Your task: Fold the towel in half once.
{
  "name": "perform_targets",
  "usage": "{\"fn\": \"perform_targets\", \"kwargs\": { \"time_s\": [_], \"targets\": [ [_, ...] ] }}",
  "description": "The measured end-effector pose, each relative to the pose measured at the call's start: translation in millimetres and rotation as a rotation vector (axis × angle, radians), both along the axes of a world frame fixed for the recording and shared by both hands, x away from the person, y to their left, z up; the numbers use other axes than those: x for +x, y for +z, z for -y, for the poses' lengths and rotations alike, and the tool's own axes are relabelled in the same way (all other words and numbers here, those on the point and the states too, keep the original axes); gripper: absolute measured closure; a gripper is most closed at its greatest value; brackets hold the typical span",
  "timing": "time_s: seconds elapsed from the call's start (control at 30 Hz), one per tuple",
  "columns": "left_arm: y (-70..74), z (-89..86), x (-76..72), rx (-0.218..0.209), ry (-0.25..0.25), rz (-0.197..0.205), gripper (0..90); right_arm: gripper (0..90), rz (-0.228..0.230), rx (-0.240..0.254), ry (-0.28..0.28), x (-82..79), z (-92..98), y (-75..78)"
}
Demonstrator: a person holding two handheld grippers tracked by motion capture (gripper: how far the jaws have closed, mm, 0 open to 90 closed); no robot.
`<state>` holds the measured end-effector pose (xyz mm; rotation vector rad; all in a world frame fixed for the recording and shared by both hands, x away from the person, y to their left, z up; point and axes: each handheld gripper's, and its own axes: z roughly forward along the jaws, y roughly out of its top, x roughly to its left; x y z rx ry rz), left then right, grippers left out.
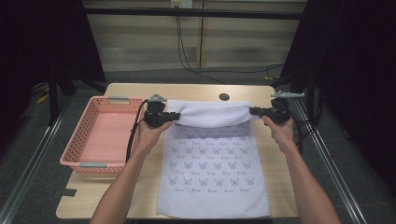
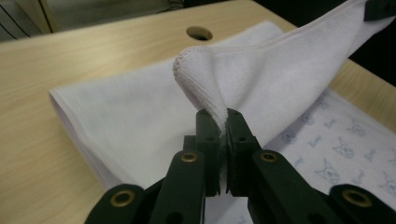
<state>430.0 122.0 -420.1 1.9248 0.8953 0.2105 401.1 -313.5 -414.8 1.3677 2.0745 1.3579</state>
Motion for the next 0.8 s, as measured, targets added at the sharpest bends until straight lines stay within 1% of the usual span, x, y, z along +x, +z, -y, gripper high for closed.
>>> {"fn": "perform_targets", "kwargs": {
  "time_s": [0.07, 0.1, 0.13, 0.2, 0.27, 0.3, 0.33, 0.4, 0.47, 0.5, 0.57, 0.63, 0.67, 0.7, 0.73, 0.77, 0.8],
  "targets": [
    [12.3, -7.1, -6.5, -0.018, 0.006, 0.024, 86.5, 87.2, 0.021, 0.008, 0.016, -6.7, 4.0, 10.6],
    [17.9, -10.7, -9.3, -0.031, 0.002, 0.027, 86.5, 87.2, 0.022, 0.017, 0.022, -10.3, 5.8, 15.9],
    [23.2, -14.4, -12.1, -0.035, -0.003, 0.034, 86.5, 87.2, 0.031, 0.023, 0.033, -13.7, 7.8, 21.0],
    [32.2, -20.0, -19.0, -0.069, -0.015, 0.051, 86.5, 87.1, 0.038, 0.057, 0.052, -21.4, 10.3, 29.6],
    [40.9, -22.7, -26.0, -0.063, -0.019, 0.063, 86.6, 87.1, 0.053, 0.054, 0.066, -30.7, 8.9, 37.5],
    [45.1, -23.7, -30.1, -0.068, -0.013, 0.07, 86.5, 87.1, 0.064, 0.046, 0.078, -34.8, 7.6, 41.1],
    [49.3, -24.9, -34.7, -0.083, -0.015, 0.075, 86.6, 87.2, 0.075, 0.047, 0.085, -39.3, 6.2, 44.7],
    [58.4, -27.4, -45.4, -0.079, -0.018, 0.111, 86.6, 87.1, 0.091, 0.042, 0.097, -47.6, 3.8, 52.1],
    [66.9, -31.2, -56.0, -0.097, -0.033, 0.127, 86.6, 87.2, 0.11, 0.051, 0.11, -56.0, 3.4, 59.3],
    [70.8, -32.6, -61.4, -0.097, -0.035, 0.137, 86.6, 87.1, 0.119, 0.051, 0.11, -59.9, 3.6, 62.9],
    [77.4, -34.5, -72.2, -0.105, -0.05, 0.15, 86.6, 87.1, 0.145, 0.076, 0.121, -67.3, 5.5, 70.4],
    [82.8, -35.1, -85.2, -0.096, -0.058, 0.167, 86.6, 87.1, 0.179, 0.091, 0.125, -76.3, 6.4, 77.9],
    [84.0, -36.2, -92.5, -0.1, -0.074, 0.172, 86.5, 87.2, 0.184, 0.103, 0.133, -81.4, 6.7, 80.7],
    [83.9, -38.1, -100.4, -0.101, -0.088, 0.165, 86.5, 87.1, 0.198, 0.095, 0.133, -87.5, 6.3, 82.5],
    [82.3, -40.4, -109.4, -0.105, -0.092, 0.166, 86.5, 87.2, 0.211, 0.093, 0.142, -93.2, 6.5, 83.3],
    [78.6, -42.0, -117.5, -0.108, -0.104, 0.169, 86.5, 87.1, 0.211, 0.099, 0.152, -98.9, 7.4, 83.1],
    [72.5, -42.3, -123.9, -0.101, -0.113, 0.161, 86.4, 87.1, 0.212, 0.104, 0.159, -103.9, 7.7, 81.0]
  ]
}}
